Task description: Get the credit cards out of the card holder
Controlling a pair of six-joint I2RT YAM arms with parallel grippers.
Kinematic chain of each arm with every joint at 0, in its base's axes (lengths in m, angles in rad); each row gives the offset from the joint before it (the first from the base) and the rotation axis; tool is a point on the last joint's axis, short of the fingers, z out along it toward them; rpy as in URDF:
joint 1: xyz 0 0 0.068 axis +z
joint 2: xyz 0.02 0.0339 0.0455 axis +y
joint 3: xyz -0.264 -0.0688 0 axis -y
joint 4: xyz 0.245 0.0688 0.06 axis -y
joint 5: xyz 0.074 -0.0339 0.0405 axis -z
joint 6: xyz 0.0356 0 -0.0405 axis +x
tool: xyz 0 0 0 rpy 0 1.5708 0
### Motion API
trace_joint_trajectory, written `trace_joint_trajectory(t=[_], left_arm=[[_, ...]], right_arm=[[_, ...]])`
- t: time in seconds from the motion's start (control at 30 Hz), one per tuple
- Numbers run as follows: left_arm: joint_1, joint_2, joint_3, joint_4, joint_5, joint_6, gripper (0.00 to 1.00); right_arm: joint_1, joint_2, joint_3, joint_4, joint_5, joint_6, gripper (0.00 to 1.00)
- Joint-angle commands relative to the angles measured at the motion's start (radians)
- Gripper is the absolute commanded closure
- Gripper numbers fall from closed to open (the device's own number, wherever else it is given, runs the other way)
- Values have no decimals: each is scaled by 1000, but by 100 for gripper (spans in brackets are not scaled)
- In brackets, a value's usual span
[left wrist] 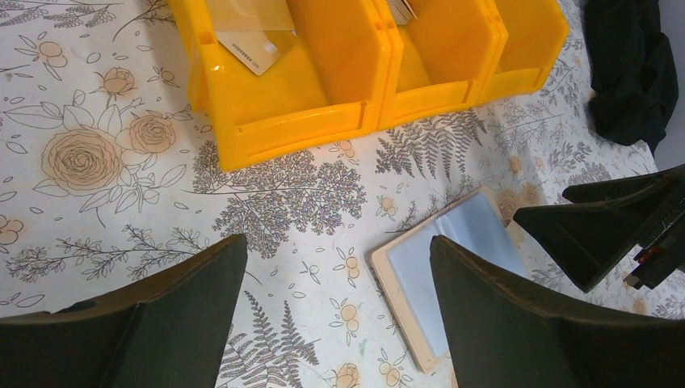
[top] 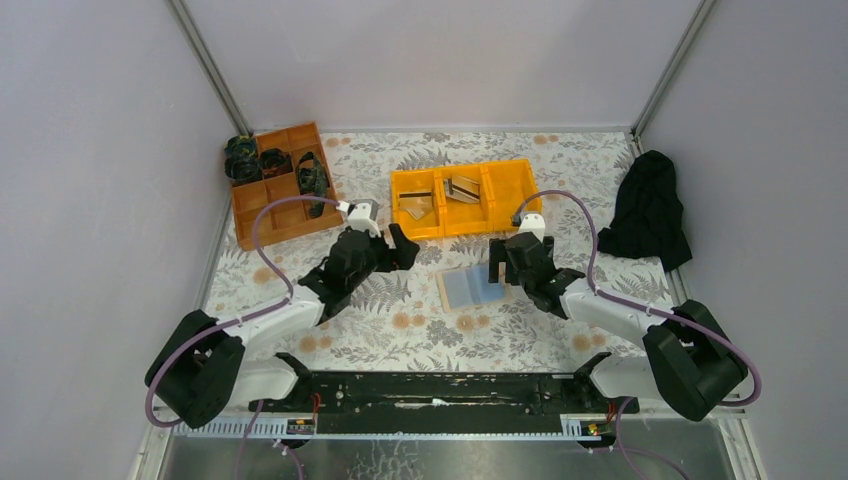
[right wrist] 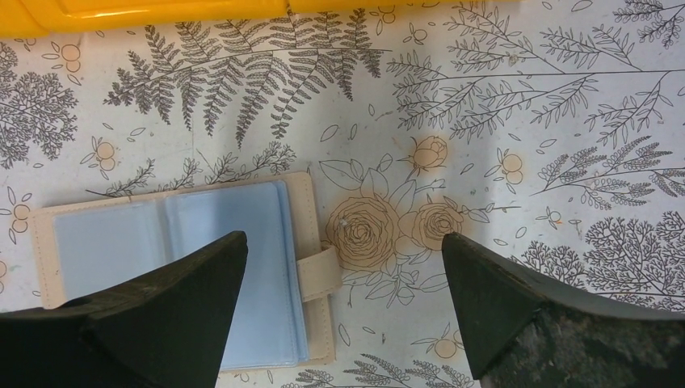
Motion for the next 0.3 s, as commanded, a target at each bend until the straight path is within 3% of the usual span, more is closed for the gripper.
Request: trace_joint_trajectory(t=[0.0,0.27], left_arm=[[-4,14,33,7,8,-9,10],[-3,24,42,0,22,-15,11]], right_arm=[[6,-1,24,37,40,0,3],[5,2,22,38,40,5,4]])
